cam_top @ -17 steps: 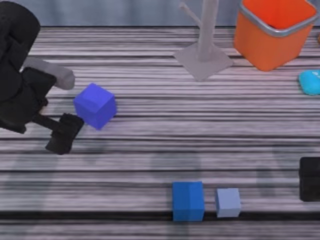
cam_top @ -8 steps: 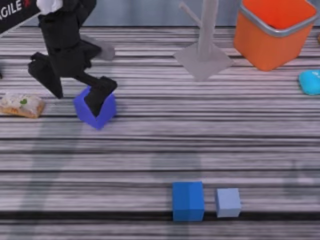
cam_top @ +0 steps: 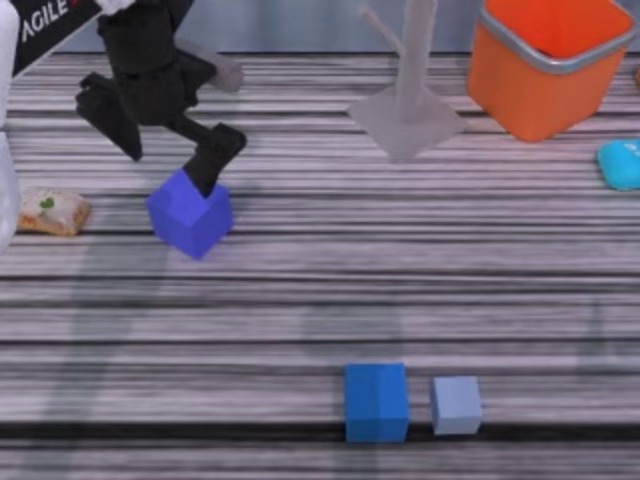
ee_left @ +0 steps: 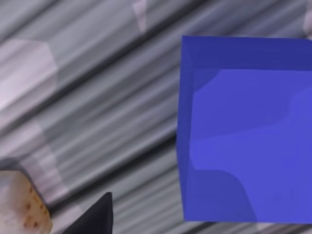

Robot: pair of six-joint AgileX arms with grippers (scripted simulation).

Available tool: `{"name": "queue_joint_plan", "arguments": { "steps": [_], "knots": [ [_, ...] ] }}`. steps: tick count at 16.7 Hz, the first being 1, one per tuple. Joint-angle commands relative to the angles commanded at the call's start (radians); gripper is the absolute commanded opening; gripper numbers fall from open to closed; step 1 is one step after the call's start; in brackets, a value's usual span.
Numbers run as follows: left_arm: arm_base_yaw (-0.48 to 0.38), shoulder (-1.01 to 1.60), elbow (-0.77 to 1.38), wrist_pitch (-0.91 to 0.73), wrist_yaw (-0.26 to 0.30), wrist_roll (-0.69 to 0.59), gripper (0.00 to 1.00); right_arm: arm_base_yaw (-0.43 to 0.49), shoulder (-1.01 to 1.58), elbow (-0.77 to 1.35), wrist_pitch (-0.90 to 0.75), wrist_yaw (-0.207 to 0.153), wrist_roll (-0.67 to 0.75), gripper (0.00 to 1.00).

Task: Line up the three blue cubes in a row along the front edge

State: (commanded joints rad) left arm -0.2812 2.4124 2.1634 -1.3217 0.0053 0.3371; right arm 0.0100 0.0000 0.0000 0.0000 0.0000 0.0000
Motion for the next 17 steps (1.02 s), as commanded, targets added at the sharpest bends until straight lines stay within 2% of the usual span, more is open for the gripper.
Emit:
{"name": "queue_joint_plan", "arguments": {
  "steps": [5,12,17],
  "knots": [
    [0.003,0.001,-0.018,0.016,0.0,0.001,1.0,0.0,0.0,0.0,0.0,0.0,0.0,1.0],
    [0.001,0.064,-0.208,0.278,0.001,0.002,1.0,0.0,0.0,0.0,0.0,0.0,0.0,1.0],
    [0.001,0.073,-0.23,0.302,0.001,0.002,1.0,0.0,0.0,0.0,0.0,0.0,0.0,1.0]
  ]
}}
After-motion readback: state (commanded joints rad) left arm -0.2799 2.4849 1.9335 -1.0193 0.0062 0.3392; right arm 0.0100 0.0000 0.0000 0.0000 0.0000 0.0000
